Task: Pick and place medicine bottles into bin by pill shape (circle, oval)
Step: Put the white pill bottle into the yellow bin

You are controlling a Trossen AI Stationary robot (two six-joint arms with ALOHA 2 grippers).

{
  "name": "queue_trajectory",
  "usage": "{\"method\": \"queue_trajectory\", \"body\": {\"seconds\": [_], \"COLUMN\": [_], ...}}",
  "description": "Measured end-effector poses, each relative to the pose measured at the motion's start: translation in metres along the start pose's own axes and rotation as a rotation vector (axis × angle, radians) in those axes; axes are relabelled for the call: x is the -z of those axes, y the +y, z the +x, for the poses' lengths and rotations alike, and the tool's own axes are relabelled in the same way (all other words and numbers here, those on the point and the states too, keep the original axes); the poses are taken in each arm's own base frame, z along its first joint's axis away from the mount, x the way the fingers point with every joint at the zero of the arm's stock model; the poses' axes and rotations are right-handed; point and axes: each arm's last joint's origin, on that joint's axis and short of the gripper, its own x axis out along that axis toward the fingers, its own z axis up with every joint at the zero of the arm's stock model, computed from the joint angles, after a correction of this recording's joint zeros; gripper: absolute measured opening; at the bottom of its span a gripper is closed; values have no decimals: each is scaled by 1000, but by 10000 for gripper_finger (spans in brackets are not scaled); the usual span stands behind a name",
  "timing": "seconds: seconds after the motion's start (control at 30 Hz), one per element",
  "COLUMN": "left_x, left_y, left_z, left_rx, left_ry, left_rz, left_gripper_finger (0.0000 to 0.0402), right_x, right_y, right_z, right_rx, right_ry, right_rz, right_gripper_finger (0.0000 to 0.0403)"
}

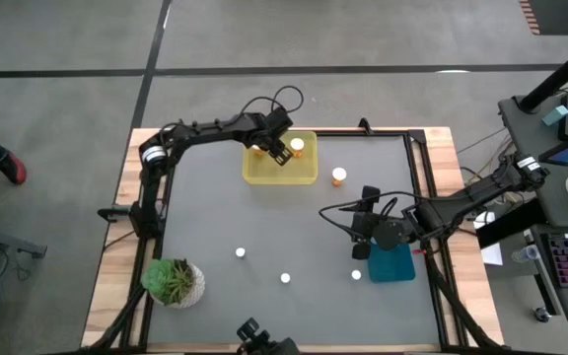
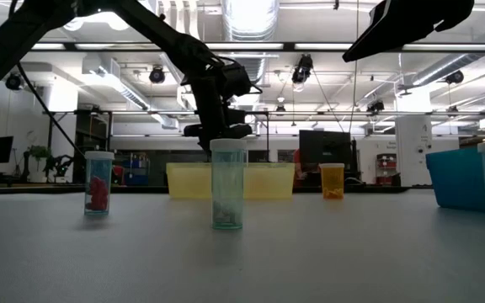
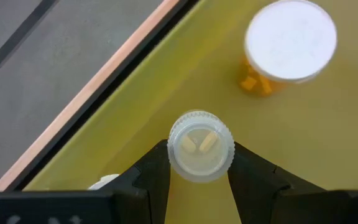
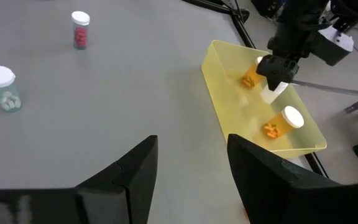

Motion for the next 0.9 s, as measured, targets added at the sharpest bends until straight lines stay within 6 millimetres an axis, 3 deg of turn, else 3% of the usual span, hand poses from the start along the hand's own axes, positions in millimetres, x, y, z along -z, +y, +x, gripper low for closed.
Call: {"method": "queue_trajectory", "body": {"seconds": [0.67, 0.9], "left_x": [3, 3], "left_y": [0, 0], "left_z": [2, 2], "left_rx": [-14, -14], "left_ry": [7, 7], "left_rz": [-25, -25], "left_gripper_finger": [121, 156], "right_x": [0, 0], "right_y": [0, 0], "right_z": [0, 0], "right_rx": [0, 0], "right_ry": [1, 0], "right_rz": [0, 0], "right_gripper_finger": [187, 187]}}
